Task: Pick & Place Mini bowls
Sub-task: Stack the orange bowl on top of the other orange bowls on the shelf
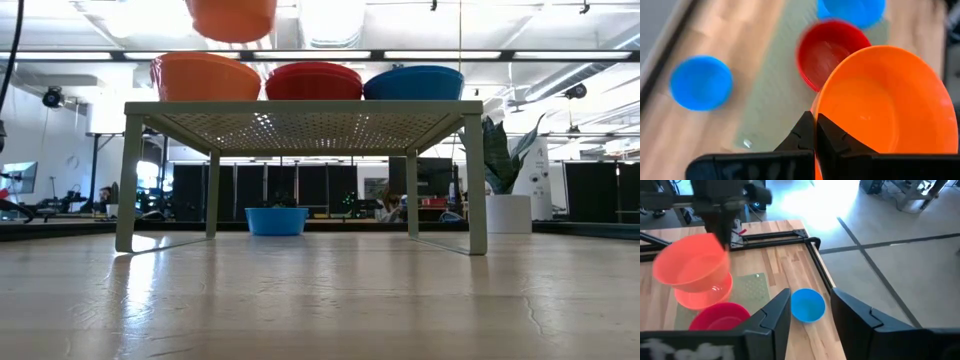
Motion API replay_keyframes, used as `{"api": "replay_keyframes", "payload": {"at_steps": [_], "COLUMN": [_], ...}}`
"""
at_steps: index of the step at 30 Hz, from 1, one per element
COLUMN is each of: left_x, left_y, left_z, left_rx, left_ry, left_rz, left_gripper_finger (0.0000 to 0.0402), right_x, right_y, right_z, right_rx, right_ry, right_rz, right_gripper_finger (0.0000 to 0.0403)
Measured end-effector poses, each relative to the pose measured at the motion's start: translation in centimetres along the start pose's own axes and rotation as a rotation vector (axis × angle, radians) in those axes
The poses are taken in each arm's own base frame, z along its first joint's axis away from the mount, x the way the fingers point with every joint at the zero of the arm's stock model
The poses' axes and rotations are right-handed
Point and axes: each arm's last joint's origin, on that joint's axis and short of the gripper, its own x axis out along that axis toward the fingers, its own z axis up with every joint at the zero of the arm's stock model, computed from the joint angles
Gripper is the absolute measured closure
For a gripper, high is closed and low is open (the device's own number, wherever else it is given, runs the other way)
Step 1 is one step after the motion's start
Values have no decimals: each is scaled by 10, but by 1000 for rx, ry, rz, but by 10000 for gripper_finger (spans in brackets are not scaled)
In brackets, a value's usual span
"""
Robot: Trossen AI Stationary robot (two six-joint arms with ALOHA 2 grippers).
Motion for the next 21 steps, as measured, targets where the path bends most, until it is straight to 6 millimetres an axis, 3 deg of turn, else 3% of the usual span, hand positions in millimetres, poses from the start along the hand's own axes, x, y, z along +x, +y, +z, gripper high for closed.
{"api": "replay_keyframes", "payload": {"at_steps": [8,21], "left_x": [23,60], "left_y": [-11,-7], "left_z": [-16,-31], "left_rx": [36,50], "left_ry": [133,184], "left_rz": [-62,-30], "left_gripper_finger": [401,401], "right_x": [0,0], "right_y": [1,1], "right_z": [-1,0], "right_rx": [-22,-18], "right_ry": [8,-2], "right_rz": [32,34], "right_gripper_finger": [275,277]}}
